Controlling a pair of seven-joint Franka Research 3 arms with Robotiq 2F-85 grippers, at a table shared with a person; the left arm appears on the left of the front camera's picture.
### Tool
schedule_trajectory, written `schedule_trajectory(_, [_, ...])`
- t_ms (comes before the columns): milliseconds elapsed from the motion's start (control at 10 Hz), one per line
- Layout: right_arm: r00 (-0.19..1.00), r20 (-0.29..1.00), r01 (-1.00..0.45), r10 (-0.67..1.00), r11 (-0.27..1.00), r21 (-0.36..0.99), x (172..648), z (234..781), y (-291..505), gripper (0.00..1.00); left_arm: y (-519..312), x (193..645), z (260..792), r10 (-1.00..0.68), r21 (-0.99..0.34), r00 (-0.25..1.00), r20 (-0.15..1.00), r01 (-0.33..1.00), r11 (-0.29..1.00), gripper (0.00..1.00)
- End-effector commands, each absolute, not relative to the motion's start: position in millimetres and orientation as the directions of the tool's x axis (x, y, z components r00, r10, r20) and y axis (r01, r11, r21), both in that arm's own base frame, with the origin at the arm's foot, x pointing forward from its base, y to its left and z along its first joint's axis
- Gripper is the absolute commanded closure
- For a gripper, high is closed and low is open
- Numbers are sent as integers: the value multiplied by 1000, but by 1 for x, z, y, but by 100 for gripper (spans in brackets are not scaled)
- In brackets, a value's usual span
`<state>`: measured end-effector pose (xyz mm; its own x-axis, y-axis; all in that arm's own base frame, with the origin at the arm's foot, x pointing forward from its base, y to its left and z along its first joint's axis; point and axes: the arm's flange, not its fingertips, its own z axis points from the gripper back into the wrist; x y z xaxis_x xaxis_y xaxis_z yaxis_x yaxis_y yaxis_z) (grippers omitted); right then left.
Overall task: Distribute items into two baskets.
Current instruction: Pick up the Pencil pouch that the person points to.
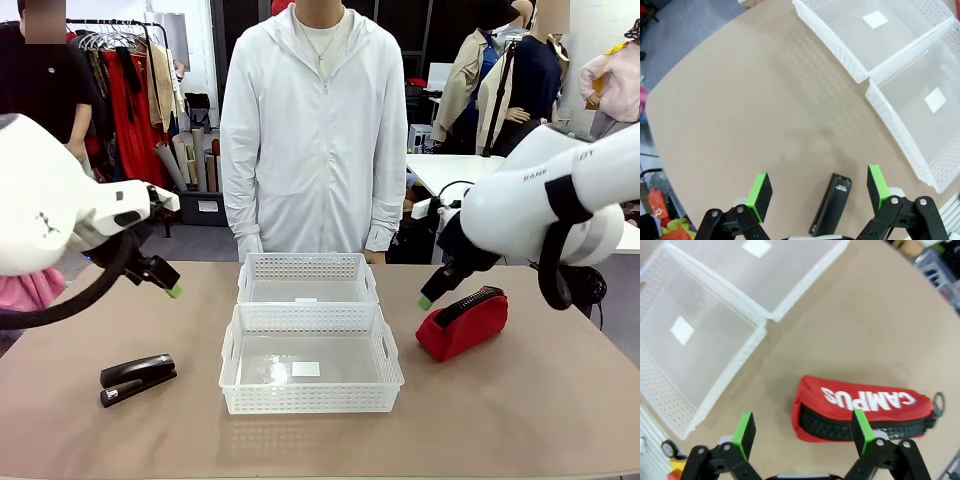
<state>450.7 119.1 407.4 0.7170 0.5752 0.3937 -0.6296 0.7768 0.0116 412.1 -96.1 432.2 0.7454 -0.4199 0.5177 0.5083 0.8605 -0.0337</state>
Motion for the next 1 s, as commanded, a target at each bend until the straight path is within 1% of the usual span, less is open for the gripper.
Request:
schedule_trajectory(0, [728, 397, -641, 559, 760, 106, 478, 412, 88, 0, -74, 399, 453, -380, -141, 755, 534, 522, 841, 2])
schedule_trajectory(100, [738, 402, -638, 542, 754, 154, 485, 417, 70, 0, -64, 390, 466, -362, -175, 770, 526, 515, 839, 2])
schedule_trajectory(200, [759, 400, -623, 514, 752, 216, 495, 421, 50, 0, -48, 379, 477, -342, -182, 797, 498, 482, 857, 2])
schedule_trajectory(400, [801, 398, -575, 446, 760, 304, 506, 423, 11, 0, -23, 355, 498, -300, -170, 844, 444, 408, 897, 2])
schedule_trajectory(500, [813, 402, -560, 420, 755, 343, 507, 424, -8, 0, -12, 342, 509, -282, -179, 854, 437, 390, 903, 2])
schedule_trajectory(700, [841, 408, -517, 355, 748, 416, 504, 425, -42, 0, 6, 320, 519, -247, -145, 868, 432, 337, 930, 2])
schedule_trajectory(900, [856, 403, -495, 325, 739, 456, 495, 428, -72, 0, 26, 298, 516, -166, -186, 872, 461, 278, 942, 2])
